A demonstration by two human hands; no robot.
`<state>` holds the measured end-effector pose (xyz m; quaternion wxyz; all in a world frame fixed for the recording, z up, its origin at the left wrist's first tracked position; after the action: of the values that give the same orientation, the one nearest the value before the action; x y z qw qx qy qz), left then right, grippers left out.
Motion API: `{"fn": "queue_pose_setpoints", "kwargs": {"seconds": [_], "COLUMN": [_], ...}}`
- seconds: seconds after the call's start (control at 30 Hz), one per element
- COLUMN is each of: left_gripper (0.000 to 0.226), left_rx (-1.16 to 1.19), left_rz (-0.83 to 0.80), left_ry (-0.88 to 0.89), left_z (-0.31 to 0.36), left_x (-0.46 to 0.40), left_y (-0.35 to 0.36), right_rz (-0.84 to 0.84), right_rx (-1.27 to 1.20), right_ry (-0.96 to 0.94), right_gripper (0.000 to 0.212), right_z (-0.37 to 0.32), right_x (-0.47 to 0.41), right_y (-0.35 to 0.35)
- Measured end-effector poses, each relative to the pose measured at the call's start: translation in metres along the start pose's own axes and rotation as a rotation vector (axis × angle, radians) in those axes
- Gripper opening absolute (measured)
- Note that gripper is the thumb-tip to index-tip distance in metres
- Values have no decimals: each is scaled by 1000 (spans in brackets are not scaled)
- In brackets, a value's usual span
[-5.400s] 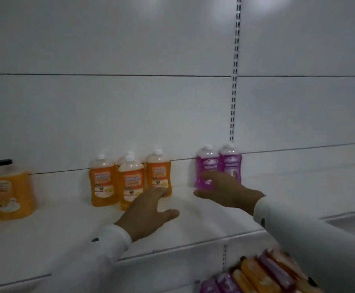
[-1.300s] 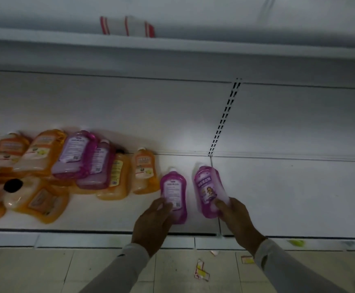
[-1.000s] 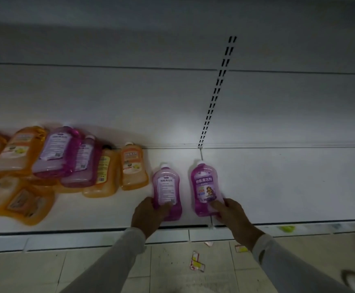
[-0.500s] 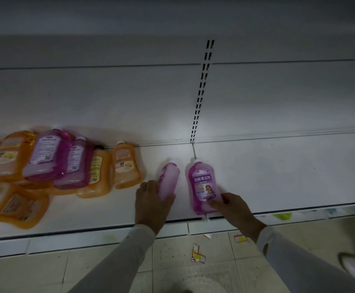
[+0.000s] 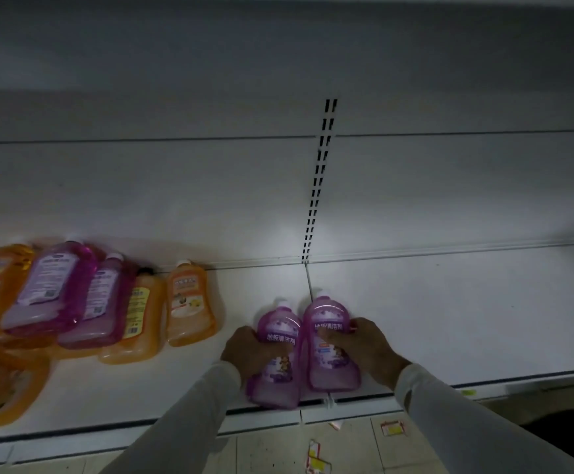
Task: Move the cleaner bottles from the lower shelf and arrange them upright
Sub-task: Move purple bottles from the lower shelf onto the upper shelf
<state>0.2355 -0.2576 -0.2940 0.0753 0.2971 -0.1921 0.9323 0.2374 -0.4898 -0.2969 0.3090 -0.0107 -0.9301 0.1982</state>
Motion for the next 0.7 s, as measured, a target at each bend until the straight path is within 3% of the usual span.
{"fn": "queue_pose_setpoints", "kwargs": {"seconds": [0.13,0.27,0.33,0.43,0.5,0.57,0.7], "left_gripper": [37,32,37,77,85,78,75], "left_rx": [131,180,137,89,89,79,95], "left_rz": [-29,13,23,100,130,128,139], "left_ry": [-7,45,101,157,205,264,398], "left_z": [5,-1,1,-2,-7,3,20], "left_x": [4,17,30,53,72,105,172], "left_y": [3,2,-4,-22,-36,-51,-89], "right_rz": [-128,-177,-179,-134,-123,-126,-110], "right_rx": [-85,-117,-85,-39,-22,-11,-21], "right_ry": [45,-1,-40,-113,-157,-198,-291], "right_gripper": [31,29,40,82,77,68,72], "right_z": [-4,-13,-19,-23,-30,-39,-71], "right_x": [-2,14,25,43,67,95,163], "right_y": [4,5,4,1,-1,-2,-4]}}
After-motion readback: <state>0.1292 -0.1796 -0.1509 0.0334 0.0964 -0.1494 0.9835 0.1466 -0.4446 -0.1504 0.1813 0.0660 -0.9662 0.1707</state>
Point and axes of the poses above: each hand's wrist, its own x-axis away from the middle knuckle, its own y-axis out of the palm, z = x × y, the point moved 4 cm from there along -x, towards the middle knuckle, and after that the axes turned 4 degrees about y, right-handed, at the moved point
